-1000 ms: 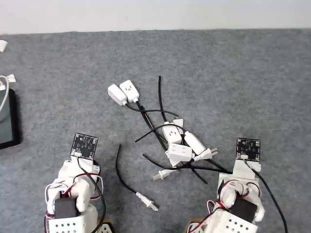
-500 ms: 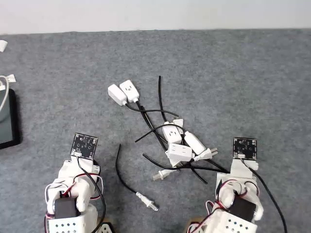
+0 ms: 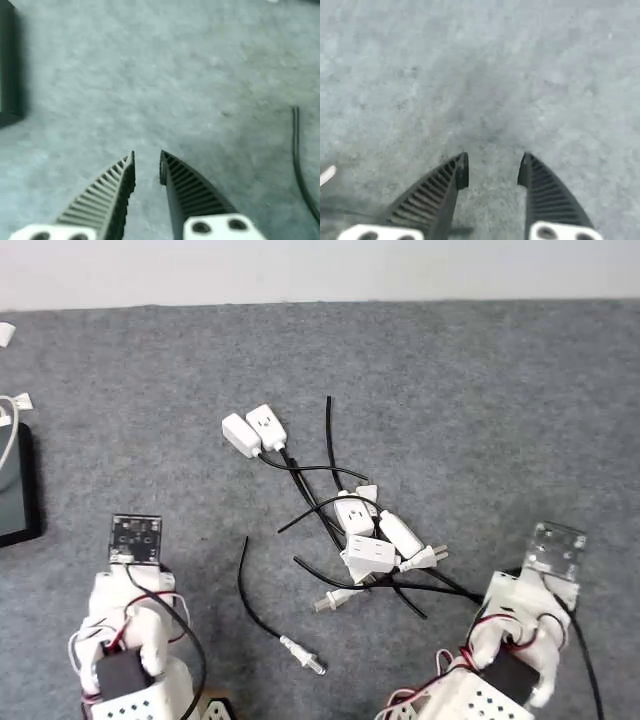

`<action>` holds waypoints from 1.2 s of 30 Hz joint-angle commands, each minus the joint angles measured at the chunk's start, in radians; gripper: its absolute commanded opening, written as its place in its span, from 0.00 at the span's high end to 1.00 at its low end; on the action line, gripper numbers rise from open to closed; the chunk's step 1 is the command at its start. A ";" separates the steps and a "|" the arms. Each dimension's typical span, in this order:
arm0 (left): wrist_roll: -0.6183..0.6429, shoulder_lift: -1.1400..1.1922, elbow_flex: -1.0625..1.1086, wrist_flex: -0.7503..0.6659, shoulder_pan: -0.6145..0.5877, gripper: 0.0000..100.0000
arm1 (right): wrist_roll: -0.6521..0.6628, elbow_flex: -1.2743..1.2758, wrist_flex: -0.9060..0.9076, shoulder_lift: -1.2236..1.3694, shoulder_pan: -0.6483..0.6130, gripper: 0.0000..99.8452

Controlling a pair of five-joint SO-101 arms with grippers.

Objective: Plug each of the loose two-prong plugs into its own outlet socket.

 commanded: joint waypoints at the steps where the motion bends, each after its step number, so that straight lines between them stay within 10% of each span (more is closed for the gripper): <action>1: -0.020 -0.009 -0.176 -0.008 -0.063 0.92 | 0.009 -0.135 0.015 0.008 0.018 0.89; 12: 0.066 0.505 -0.717 0.110 -0.048 0.92 | -0.043 -0.483 0.288 0.087 -0.214 0.99; 21: 0.302 1.069 -1.001 0.158 0.190 0.92 | -0.253 -0.397 -0.033 0.599 -0.343 0.99; 36: 0.812 1.625 -1.178 -0.293 0.411 0.77 | -0.161 -0.377 -0.222 0.915 -0.354 0.99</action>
